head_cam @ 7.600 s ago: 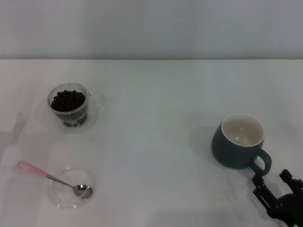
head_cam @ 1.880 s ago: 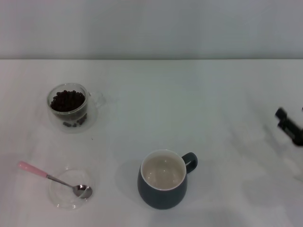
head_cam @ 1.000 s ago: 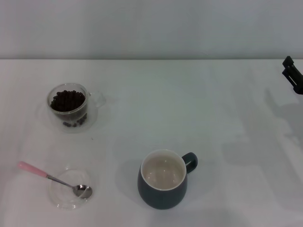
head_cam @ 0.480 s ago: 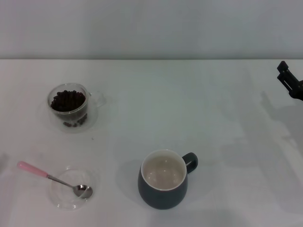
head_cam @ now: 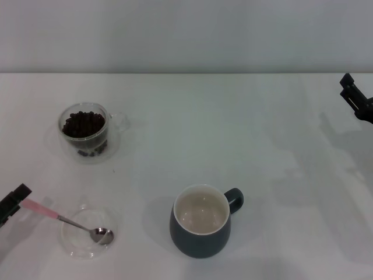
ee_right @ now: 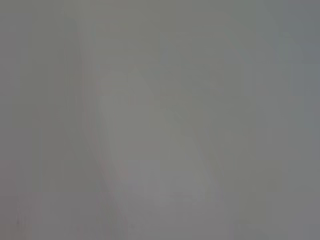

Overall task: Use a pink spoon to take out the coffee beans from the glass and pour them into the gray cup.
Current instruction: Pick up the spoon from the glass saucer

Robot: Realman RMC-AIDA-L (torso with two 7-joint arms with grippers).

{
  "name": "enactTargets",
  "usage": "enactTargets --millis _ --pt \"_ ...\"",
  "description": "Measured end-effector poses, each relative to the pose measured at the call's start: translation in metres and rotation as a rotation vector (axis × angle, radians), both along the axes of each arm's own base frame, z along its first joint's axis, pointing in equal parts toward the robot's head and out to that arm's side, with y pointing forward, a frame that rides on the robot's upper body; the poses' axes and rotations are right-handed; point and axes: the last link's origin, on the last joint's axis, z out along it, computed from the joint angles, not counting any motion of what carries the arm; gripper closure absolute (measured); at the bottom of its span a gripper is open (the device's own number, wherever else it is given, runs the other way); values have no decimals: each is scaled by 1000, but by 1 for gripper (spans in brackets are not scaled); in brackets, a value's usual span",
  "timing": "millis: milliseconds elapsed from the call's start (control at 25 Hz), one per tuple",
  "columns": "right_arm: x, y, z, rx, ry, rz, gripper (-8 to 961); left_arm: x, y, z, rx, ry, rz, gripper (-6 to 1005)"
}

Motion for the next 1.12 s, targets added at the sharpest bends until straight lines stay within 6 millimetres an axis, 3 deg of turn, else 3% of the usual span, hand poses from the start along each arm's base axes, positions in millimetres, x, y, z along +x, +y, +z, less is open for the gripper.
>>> enactTargets --millis 360,1120 --pt "-1 1 0 4 3 6 80 2 2 -12 -40 15 6 129" --pt "2 -5 1 8 10 -1 79 7 5 -15 -50 35 -29 653"
